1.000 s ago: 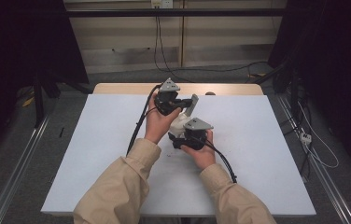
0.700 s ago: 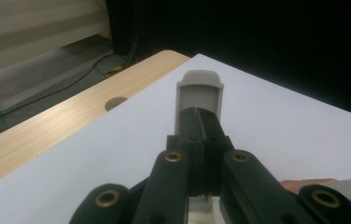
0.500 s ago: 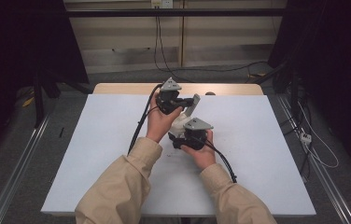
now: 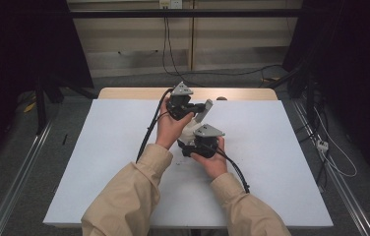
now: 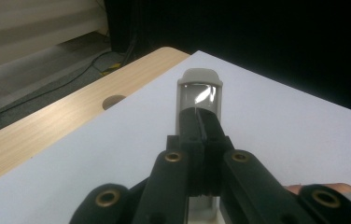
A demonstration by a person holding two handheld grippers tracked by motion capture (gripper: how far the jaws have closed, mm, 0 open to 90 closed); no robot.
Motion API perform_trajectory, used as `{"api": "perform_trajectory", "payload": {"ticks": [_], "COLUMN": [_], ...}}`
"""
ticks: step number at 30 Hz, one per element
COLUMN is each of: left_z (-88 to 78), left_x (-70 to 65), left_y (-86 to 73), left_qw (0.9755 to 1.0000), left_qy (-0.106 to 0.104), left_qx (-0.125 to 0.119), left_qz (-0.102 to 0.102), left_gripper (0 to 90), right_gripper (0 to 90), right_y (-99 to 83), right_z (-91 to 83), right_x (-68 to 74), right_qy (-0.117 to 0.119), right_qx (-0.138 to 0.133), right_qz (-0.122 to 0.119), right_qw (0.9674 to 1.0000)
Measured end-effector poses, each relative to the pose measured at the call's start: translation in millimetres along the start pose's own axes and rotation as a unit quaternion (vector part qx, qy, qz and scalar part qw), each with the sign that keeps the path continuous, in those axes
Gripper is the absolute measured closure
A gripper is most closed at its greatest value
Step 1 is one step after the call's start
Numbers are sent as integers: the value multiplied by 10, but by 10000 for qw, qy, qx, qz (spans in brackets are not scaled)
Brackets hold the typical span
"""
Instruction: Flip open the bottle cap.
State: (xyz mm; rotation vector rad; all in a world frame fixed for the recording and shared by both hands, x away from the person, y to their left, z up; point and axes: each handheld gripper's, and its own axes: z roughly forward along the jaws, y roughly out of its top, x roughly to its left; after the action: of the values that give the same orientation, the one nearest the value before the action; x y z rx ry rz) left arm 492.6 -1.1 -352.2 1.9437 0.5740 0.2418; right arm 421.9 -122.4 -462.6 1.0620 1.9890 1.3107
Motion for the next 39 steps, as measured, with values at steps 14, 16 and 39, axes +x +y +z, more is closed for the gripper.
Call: {"api": "perform_trajectory", "payload": {"ticks": [14,16,39], "left_z": [55,60,123], "left_x": [10,12,33], "left_y": [-21,-23,-42], "left_qw": [10000,10000,10000], "left_qy": [-16,-27,-36], "left_qx": [43,51,62], "left_qz": [-20,-23,-10], "left_gripper": [900,900,900], "right_gripper": [186,186,186], "right_y": [0,0,0], "right_z": [0,1,1], "right_x": [1,1,2], "right_qy": [0,-1,-1], "right_qx": [5,6,16], "right_qz": [3,0,2], "right_qw": [10000,10000,10000]}}
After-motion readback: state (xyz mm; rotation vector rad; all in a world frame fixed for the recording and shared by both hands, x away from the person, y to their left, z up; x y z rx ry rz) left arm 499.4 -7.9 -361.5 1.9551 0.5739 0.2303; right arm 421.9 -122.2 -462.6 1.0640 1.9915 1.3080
